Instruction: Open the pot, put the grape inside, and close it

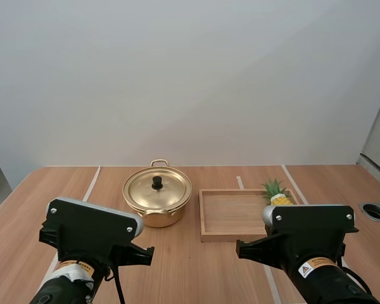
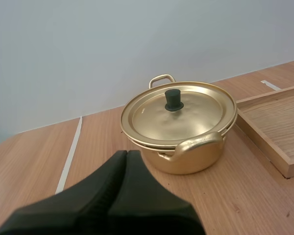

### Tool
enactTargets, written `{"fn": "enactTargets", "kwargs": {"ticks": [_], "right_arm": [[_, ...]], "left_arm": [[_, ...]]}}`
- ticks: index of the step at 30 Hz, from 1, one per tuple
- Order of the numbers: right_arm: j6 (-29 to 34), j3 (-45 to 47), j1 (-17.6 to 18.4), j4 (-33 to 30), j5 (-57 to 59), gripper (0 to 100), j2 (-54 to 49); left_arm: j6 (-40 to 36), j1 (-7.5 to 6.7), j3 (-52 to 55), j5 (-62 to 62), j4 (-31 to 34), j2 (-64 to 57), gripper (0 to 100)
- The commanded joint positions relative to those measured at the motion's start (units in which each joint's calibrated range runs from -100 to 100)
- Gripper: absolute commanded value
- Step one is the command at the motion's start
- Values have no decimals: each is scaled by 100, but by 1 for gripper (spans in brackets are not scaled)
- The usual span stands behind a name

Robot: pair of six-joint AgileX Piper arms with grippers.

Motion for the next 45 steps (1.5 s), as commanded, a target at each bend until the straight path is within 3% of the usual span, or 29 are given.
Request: {"fn": "enactTargets", "kwargs": {"ticks": [1,16,22,45], "right_arm": [[17,19,-27,16,-151,0,-35],[17,19,-27,16,-42,0,-35],[17,19,-27,16,-42,0,-35],[17,19,-27,16,-98,0,-35]], "left_arm": [[17,12,15,-110,-3,-36,0],[17,12,15,10,-3,-36,0],[17,101,15,7,-3,-36,0],[17,101,15,7,-3,-36,0]]}}
